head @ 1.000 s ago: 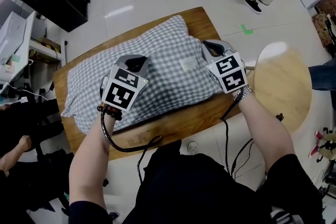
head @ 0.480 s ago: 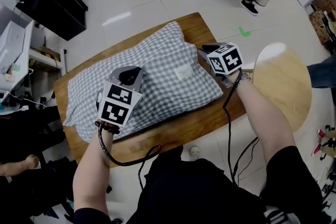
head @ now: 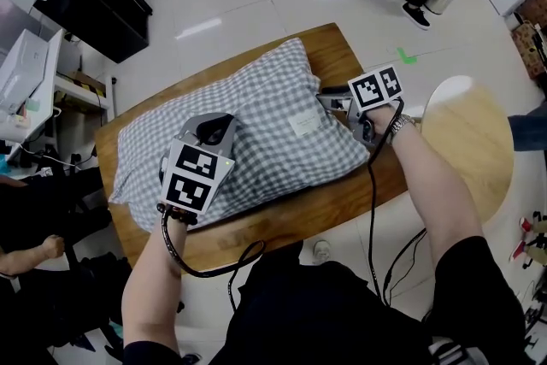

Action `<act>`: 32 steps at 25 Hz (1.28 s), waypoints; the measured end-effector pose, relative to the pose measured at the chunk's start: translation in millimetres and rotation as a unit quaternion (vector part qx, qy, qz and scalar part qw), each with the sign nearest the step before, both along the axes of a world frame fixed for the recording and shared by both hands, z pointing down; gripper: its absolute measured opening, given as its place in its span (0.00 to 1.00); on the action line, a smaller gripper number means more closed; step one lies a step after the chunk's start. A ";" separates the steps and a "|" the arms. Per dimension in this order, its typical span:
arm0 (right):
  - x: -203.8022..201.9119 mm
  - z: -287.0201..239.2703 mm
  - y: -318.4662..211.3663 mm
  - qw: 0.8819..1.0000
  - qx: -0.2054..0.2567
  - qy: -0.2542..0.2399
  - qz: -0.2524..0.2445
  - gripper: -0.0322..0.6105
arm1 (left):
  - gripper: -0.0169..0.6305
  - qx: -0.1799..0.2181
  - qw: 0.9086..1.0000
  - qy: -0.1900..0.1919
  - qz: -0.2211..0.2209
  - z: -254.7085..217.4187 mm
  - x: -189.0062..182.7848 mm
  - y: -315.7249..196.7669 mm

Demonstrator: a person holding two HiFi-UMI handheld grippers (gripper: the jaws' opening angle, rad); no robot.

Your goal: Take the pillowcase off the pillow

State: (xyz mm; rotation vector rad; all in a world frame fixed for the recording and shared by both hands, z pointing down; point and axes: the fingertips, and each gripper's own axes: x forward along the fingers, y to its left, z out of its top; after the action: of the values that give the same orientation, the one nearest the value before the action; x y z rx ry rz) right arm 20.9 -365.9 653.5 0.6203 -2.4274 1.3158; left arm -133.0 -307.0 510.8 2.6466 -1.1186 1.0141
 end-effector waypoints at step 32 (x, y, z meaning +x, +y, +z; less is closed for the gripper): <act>55.6 -53.1 13.0 0.991 0.101 0.065 0.059 0.07 | 0.03 -0.016 0.993 0.019 -0.114 -1.9 -79.0 29.0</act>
State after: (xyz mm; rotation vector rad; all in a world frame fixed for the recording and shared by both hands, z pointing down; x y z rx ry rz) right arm 76.5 -352.9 600.4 0.8874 -2.4665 1.0406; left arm -212.0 -278.0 508.9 2.4310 -1.3468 0.9258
